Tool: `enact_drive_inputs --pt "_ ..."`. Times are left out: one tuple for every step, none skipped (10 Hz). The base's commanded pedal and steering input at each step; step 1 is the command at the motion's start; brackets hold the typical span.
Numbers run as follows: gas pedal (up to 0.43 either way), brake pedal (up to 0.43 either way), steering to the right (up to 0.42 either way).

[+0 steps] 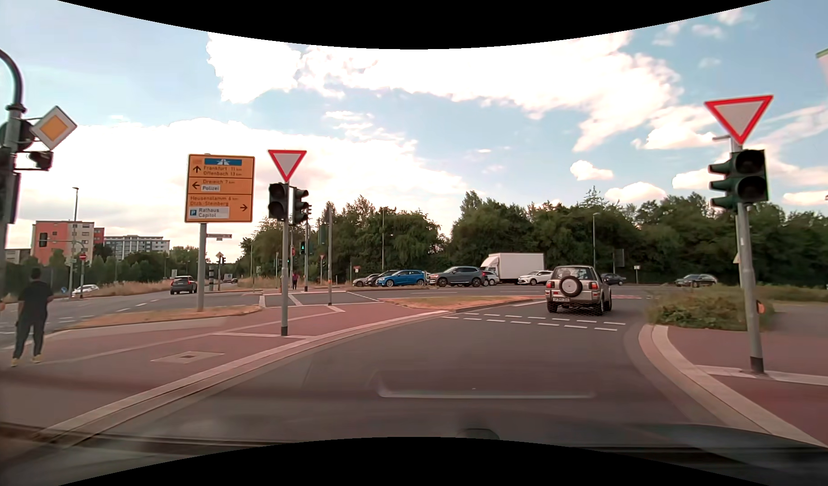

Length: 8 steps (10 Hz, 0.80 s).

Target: Follow the waypoints while adhering to traffic rules and regulations

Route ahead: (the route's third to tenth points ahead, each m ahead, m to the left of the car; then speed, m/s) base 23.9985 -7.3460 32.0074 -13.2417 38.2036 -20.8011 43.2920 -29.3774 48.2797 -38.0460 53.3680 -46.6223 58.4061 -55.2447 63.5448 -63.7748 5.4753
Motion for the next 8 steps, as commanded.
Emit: enact_drive_inputs --pt "0.248 0.0 0.112" --pt "0.248 0.0 0.112" --pt "0.248 0.0 0.112" --pt "0.248 0.0 0.112" --pt "0.248 0.0 0.113" --pt "0.248 0.0 0.114" --pt "0.248 0.0 0.118" --pt "0.248 0.0 0.121"
